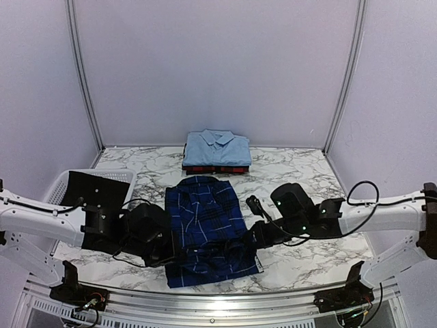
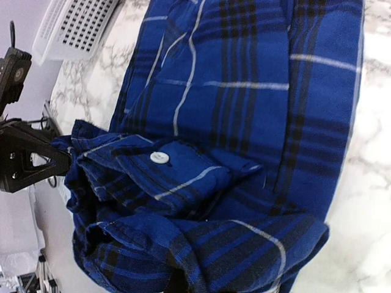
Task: Fold and stack the long sleeve shirts
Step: Fold the rectangle-folded shirt at the center of the board.
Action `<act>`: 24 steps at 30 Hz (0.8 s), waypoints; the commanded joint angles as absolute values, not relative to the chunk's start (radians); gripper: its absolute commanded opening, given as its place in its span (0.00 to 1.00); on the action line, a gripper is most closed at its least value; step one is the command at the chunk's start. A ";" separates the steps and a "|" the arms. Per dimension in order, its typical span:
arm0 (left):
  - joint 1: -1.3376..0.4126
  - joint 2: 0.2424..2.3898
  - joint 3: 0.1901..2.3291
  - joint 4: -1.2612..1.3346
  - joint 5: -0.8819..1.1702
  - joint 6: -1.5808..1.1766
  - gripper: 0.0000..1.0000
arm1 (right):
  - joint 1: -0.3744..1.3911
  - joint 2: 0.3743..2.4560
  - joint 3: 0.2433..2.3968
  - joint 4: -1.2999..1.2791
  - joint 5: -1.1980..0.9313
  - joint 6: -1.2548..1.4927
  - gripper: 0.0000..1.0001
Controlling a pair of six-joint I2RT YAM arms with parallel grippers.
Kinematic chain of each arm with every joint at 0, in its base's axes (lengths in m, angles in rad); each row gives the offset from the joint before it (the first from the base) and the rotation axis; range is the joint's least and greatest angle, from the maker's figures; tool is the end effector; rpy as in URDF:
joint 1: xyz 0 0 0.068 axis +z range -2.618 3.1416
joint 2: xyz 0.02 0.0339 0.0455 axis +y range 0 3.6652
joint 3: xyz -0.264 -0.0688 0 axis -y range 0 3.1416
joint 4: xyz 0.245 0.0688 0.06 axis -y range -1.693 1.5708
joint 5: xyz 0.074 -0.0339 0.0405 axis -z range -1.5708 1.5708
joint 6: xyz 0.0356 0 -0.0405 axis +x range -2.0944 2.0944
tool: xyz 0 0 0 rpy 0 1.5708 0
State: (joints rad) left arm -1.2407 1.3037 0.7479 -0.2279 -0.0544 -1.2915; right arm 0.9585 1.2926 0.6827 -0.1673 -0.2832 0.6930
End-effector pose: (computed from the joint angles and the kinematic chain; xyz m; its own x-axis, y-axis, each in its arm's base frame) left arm 0.0886 -0.2526 0.2125 -0.9591 -0.1620 -0.2322 0.0370 0.7412 -0.6703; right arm 0.1412 0.2183 0.2003 -0.8852 -0.1931 -0.4233 -0.4351 0.6658 0.6062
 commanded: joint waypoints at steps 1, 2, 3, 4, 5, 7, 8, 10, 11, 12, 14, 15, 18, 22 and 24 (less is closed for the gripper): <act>-1.109 1.290 0.710 -0.196 -0.059 -1.239 0.06 | 0.868 1.411 0.788 -0.120 -0.324 0.632 0.01; -1.087 1.292 0.709 -0.189 -0.061 -1.241 0.13 | 0.854 1.435 0.810 -0.114 -0.326 0.624 0.06; -1.071 1.293 0.711 -0.187 -0.069 -1.240 0.22 | 0.844 1.455 0.833 -0.112 -0.326 0.615 0.14; -1.055 1.294 0.710 -0.187 -0.080 -1.240 0.29 | 0.834 1.473 0.858 -0.120 -0.327 0.602 0.22; -1.039 1.292 0.710 -0.186 -0.090 -1.236 0.34 | 0.827 1.488 0.885 -0.133 -0.323 0.588 0.28; -1.004 1.290 0.711 -0.181 -0.110 -1.221 0.44 | 0.813 1.503 0.918 -0.142 -0.306 0.567 0.37; -0.987 1.288 0.713 -0.171 -0.115 -1.204 0.50 | 0.802 1.507 0.927 -0.145 -0.302 0.557 0.41; -0.960 1.286 0.727 -0.139 -0.120 -1.154 0.57 | 0.793 1.510 0.949 -0.163 -0.278 0.540 0.45; -0.951 1.287 0.739 -0.130 -0.121 -1.126 0.60 | 0.789 1.505 0.957 -0.177 -0.257 0.532 0.45; -0.944 1.288 0.757 -0.132 -0.122 -1.101 0.65 | 0.790 1.497 0.961 -0.190 -0.234 0.524 0.47; -0.928 1.293 0.793 -0.157 -0.125 -1.059 0.70 | 0.789 1.470 0.959 -0.210 -0.175 0.514 0.53; -0.920 1.290 0.809 -0.174 -0.129 -1.039 0.73 | 0.789 1.452 0.954 -0.218 -0.150 0.510 0.56; -0.894 1.264 0.834 -0.224 -0.145 -1.002 0.82 | 0.787 1.406 0.945 -0.238 -0.105 0.494 0.61; -0.869 1.196 0.852 -0.287 -0.162 -0.964 0.82 | 0.813 1.322 0.917 -0.227 -0.122 0.455 0.61; -0.872 1.152 0.860 -0.334 -0.157 -0.952 0.77 | 0.856 1.284 0.900 -0.227 -0.116 0.438 0.60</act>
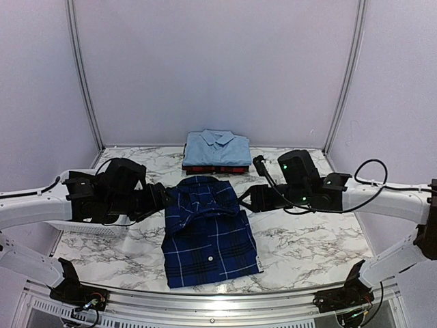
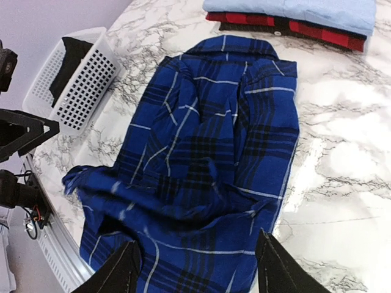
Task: Fold and stack the long sleeve shirts
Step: Fold the rectangle-folded shirt at the center of the board, then adjust the 2/3-rectangle-folded shirt at the center of the board.
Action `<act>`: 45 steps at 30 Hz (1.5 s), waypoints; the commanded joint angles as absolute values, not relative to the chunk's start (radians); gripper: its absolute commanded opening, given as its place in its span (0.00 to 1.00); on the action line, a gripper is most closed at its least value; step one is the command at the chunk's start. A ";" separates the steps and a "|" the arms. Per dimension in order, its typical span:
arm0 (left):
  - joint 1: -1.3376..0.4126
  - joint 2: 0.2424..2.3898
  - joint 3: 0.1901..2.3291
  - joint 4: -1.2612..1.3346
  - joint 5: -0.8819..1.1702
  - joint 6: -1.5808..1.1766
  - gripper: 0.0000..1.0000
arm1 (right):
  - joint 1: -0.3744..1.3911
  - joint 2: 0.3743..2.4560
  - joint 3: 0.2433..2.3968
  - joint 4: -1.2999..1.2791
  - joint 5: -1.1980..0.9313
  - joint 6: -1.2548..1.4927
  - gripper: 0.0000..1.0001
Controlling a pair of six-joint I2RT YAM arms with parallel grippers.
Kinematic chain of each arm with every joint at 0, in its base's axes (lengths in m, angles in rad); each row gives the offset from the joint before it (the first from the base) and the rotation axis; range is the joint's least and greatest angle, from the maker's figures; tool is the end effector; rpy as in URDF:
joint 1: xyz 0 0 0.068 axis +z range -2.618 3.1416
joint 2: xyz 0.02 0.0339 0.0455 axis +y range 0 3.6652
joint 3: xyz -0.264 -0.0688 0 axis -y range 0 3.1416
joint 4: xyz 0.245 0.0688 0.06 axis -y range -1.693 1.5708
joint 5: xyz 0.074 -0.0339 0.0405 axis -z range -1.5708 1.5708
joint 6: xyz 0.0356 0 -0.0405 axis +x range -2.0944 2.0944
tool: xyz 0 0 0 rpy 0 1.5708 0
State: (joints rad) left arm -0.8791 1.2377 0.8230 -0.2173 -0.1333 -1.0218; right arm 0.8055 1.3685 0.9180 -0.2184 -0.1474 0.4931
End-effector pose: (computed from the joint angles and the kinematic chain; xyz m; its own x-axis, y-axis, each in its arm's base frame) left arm 0.1760 -0.2051 0.2546 -0.7894 -0.3723 -0.4880 0.0412 0.7611 -0.6473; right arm 0.2036 0.2195 0.2517 -0.7539 -0.1089 -0.6479 -0.4953 0.7421 0.4516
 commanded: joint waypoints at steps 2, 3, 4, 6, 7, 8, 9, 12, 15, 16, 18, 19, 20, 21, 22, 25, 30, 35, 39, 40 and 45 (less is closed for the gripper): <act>-0.886 1.120 0.847 -0.360 -0.137 -0.944 0.67 | 0.909 1.253 0.865 -0.205 -0.126 0.427 0.56; -0.898 1.100 0.835 -0.378 -0.132 -0.947 0.56 | 0.933 1.245 0.849 -0.189 -0.145 0.421 0.53; -0.914 1.091 0.822 -0.392 -0.131 -0.951 0.47 | 0.951 1.242 0.837 -0.179 -0.170 0.418 0.51; -0.959 1.079 0.795 -0.399 -0.128 -0.965 0.32 | 0.981 1.251 0.823 -0.149 -0.211 0.408 0.48; -0.982 1.082 0.783 -0.396 -0.123 -0.975 0.27 | 0.992 1.263 0.821 -0.137 -0.230 0.402 0.46; -1.006 1.094 0.774 -0.392 -0.116 -0.982 0.23 | 1.002 1.283 0.828 -0.131 -0.245 0.396 0.44; -1.026 1.113 0.771 -0.380 -0.106 -0.981 0.21 | 1.007 1.310 0.842 -0.126 -0.256 0.383 0.42; -1.061 1.194 0.781 -0.351 -0.107 -0.980 0.14 | 1.009 1.405 0.905 -0.112 -0.271 0.362 0.38; -1.052 1.286 0.806 -0.272 -0.112 -0.951 0.12 | 0.994 1.539 0.979 -0.106 -0.266 0.354 0.35; -1.041 1.325 0.825 -0.252 -0.110 -0.937 0.12 | 0.983 1.579 1.011 -0.122 -0.261 0.354 0.34; -1.015 1.419 0.866 -0.213 -0.112 -0.915 0.12 | 0.955 1.649 1.054 -0.136 -0.238 0.369 0.33; -1.003 1.464 0.887 -0.192 -0.112 -0.906 0.12 | 0.932 1.679 1.064 -0.132 -0.231 0.380 0.33; -0.992 1.512 0.905 -0.173 -0.116 -0.900 0.12 | 0.911 1.704 1.069 -0.129 -0.221 0.394 0.34; -0.981 1.556 0.925 -0.164 -0.123 -0.901 0.12 | 0.888 1.727 1.071 -0.123 -0.214 0.403 0.34; -0.971 1.618 0.944 -0.155 -0.128 -0.902 0.12 | 0.866 1.750 1.074 -0.124 -0.211 0.407 0.35; -0.955 1.725 0.999 -0.142 -0.150 -0.909 0.12 | 0.833 1.798 1.078 -0.152 -0.168 0.412 0.39; -0.951 1.782 1.008 -0.149 -0.187 -0.949 0.13 | 0.818 1.809 1.051 -0.168 -0.165 0.408 0.51; -0.942 1.745 0.989 -0.158 -0.219 -0.950 0.18 | 0.800 1.770 1.072 -0.204 -0.140 0.404 0.54; -0.931 1.720 1.018 -0.170 -0.226 -0.907 0.24 | 0.760 1.787 1.122 -0.237 -0.115 0.381 0.54; -0.927 1.721 1.030 -0.179 -0.226 -0.902 0.24 | 0.752 1.803 1.132 -0.240 -0.109 0.374 0.54; -0.921 1.689 1.038 -0.192 -0.221 -0.904 0.25 | 0.729 1.906 1.133 -0.241 -0.118 0.351 0.52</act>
